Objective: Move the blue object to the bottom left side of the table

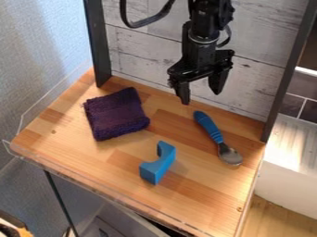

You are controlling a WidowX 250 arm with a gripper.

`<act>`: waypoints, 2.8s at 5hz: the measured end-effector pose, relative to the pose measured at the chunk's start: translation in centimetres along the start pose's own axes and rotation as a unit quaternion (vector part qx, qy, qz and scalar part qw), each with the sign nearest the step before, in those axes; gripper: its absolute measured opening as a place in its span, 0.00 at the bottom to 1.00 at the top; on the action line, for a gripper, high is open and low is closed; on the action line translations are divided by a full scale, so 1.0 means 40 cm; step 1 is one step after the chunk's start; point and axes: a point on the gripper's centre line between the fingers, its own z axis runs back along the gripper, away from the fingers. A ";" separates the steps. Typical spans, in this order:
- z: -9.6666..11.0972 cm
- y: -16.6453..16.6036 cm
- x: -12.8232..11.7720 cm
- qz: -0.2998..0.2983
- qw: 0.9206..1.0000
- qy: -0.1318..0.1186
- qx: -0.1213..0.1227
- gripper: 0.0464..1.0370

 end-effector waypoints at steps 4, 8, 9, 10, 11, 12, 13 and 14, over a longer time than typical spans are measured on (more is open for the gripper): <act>0.033 0.074 0.012 -0.252 0.964 0.022 -0.081 0.96; -0.024 0.153 -0.135 -0.436 0.899 0.016 -0.025 0.96; -0.038 0.173 -0.143 -0.442 0.897 0.015 -0.017 0.96; -0.051 0.207 -0.139 -0.423 0.906 0.022 0.000 0.96; -0.083 0.242 -0.128 -0.411 0.911 0.044 0.003 0.96; -0.131 0.237 -0.131 -0.429 0.901 0.065 0.000 0.96; -0.156 0.233 -0.125 -0.431 0.899 0.079 -0.009 0.96; -0.175 0.230 -0.122 -0.430 0.899 0.085 -0.006 0.92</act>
